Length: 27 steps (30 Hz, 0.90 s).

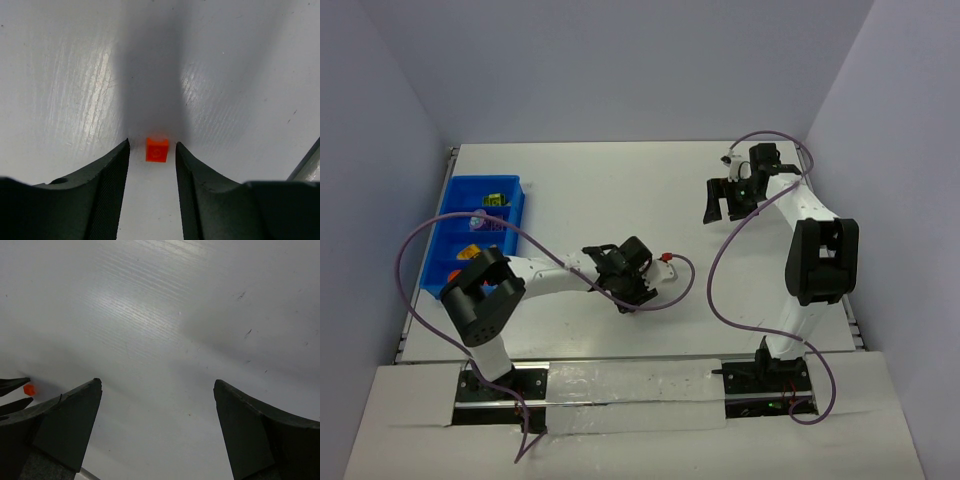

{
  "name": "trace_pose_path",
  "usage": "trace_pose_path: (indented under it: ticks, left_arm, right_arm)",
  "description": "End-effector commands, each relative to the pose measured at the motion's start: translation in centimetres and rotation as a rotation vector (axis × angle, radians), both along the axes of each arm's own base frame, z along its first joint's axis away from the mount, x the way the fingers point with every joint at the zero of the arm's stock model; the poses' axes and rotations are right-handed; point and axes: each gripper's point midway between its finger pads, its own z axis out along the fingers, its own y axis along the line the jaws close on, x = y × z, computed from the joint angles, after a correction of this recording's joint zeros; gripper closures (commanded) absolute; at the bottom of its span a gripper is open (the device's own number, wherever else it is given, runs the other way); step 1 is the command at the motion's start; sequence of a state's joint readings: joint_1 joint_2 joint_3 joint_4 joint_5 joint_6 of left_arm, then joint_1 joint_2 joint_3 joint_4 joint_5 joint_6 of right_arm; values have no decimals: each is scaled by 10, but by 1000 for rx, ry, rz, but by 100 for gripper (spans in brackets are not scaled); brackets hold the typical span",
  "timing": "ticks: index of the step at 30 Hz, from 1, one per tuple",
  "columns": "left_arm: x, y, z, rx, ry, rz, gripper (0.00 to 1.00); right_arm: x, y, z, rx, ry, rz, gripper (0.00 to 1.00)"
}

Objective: Sort the legos into containers by color

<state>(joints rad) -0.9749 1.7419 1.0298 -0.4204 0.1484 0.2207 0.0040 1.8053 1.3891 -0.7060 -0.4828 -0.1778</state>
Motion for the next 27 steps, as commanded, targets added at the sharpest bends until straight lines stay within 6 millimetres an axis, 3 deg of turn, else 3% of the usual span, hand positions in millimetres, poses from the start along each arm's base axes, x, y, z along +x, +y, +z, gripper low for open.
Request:
trace_pose_path:
  ticks: [1, 7, 15, 20, 27]
  left_arm:
    - [8, -17, 6, -47, -34, -7, 56]
    - [5, -15, 0, -38, -19, -8, 68]
    - [-3, -6, -5, -19, 3, -13, 68]
    - [4, -6, 6, -32, -27, 5, 79]
    - [21, -5, 42, -65, -50, 42, 90]
  right_arm:
    - [9, 2, 13, -1, -36, 15, 0]
    - [8, 2, 12, -2, -33, 16, 0]
    - [9, 1, 11, -4, -31, 17, 0]
    - [9, 1, 11, -3, -31, 18, 0]
    - [8, 2, 12, 0, -32, 17, 0]
